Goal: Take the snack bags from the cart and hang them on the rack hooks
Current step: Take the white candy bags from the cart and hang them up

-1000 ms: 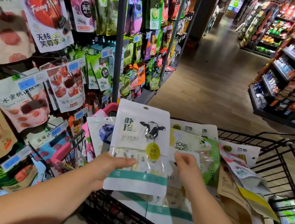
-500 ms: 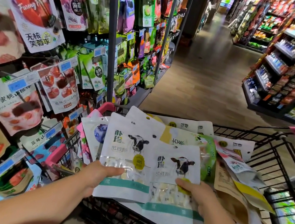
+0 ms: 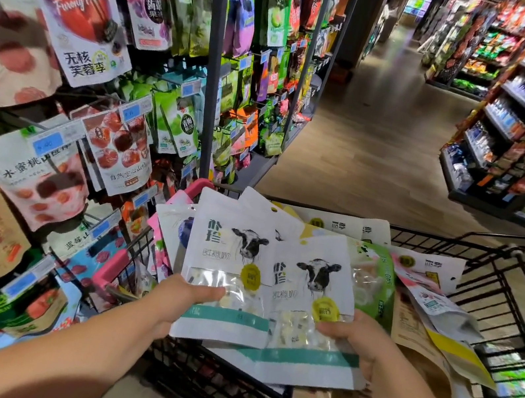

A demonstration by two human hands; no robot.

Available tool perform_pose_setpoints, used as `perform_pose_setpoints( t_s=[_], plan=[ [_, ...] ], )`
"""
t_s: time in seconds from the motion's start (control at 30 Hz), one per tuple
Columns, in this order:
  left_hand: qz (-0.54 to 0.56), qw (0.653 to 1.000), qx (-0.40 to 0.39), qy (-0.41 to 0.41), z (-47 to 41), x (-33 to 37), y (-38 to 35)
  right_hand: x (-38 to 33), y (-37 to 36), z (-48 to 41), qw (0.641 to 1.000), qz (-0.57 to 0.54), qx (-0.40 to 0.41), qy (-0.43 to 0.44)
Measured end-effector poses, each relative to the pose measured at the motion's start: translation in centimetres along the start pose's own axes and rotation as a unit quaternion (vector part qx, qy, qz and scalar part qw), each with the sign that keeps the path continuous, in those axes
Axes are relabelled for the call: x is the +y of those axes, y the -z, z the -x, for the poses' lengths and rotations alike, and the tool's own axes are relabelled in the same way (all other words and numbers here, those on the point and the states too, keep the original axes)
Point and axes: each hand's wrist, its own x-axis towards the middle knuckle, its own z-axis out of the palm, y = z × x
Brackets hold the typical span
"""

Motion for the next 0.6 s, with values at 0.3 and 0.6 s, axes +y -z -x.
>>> perform_pose_setpoints(
  t_s=[0.3, 0.6],
  plan=[
    [0.084, 0.993, 0.05, -0.072, 2.5, 2.0, 3.7, -6.4, -3.2, 0.4, 0.993, -0.037, 0.043, 0.104],
    [0.123, 0.961, 0.185, -0.164, 9.3, 4.2, 12.2, -15.7, -10.9, 3.5, 0.964, -0.002, -0.043, 0.263]
  ],
)
